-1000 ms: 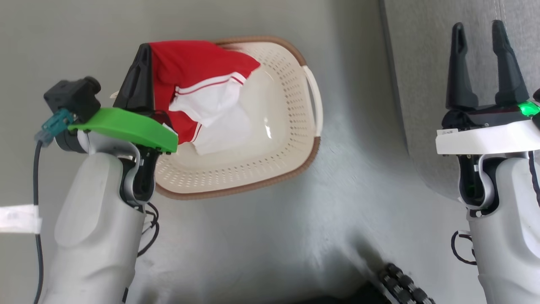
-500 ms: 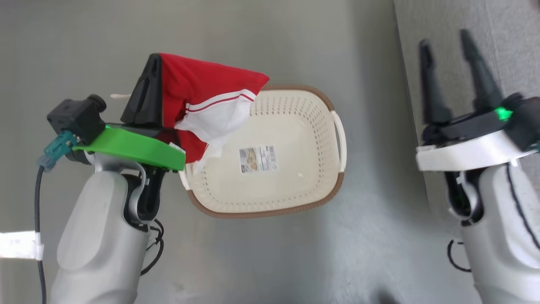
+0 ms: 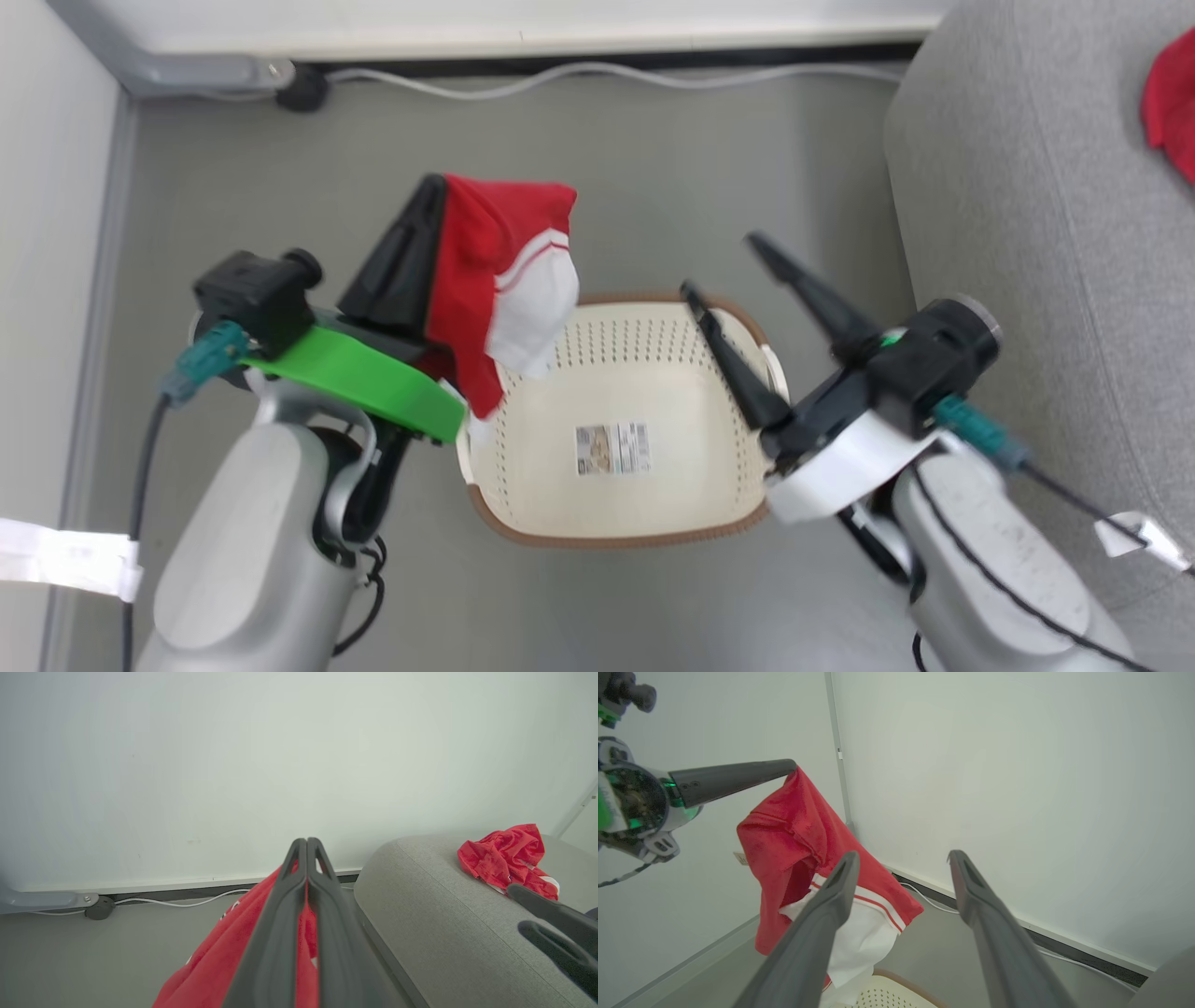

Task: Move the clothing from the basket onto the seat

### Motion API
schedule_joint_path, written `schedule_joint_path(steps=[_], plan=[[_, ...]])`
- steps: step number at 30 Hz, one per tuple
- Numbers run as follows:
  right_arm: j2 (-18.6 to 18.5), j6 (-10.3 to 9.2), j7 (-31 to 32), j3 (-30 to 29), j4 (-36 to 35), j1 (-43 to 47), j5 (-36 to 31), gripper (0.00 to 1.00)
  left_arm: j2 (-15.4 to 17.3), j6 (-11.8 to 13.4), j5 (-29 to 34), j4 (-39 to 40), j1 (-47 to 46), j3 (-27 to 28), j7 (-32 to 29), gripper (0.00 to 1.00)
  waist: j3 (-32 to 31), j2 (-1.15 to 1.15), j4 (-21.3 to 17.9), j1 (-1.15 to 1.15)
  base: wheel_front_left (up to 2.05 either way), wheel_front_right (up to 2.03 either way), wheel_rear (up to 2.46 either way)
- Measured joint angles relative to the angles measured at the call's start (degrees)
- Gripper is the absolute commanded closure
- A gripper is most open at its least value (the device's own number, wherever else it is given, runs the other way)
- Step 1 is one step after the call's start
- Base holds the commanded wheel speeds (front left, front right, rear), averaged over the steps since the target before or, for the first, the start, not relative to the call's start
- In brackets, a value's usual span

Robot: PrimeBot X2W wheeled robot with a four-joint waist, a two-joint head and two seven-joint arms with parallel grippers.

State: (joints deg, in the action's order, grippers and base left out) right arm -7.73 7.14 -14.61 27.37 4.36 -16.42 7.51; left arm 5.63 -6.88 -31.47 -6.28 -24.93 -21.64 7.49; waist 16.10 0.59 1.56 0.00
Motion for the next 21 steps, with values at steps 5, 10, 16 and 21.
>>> schedule_joint_path(steps=[5,10,16,21], plan=[[-1.0,0.00,0.0,6.5,1.7,0.5,1.2,0.00,0.2,-0.1,0.0,2.5,2.2,-2.5,-2.7,1.00,-4.1,0.00,1.2,0.00,0.00,0.00,0.00],[-0.9,0.00,0.1,10.1,2.3,0.5,3.6,0.00,0.3,-0.2,-0.3,4.5,4.5,-3.1,-4.7,1.00,-7.5,0.00,2.1,0.00,0.00,0.00,0.00],[-0.5,0.00,1.3,13.3,2.4,0.7,6.4,0.00,0.5,-0.1,-2.0,9.3,8.1,-5.0,-8.5,1.00,-12.2,0.00,2.9,0.00,0.00,0.00,0.00],[-0.5,0.00,2.1,14.0,2.2,0.8,7.3,0.00,0.3,-0.1,-3.2,15.2,9.7,-7.8,-11.7,1.00,-14.8,0.00,3.3,0.00,0.00,0.00,0.00]])
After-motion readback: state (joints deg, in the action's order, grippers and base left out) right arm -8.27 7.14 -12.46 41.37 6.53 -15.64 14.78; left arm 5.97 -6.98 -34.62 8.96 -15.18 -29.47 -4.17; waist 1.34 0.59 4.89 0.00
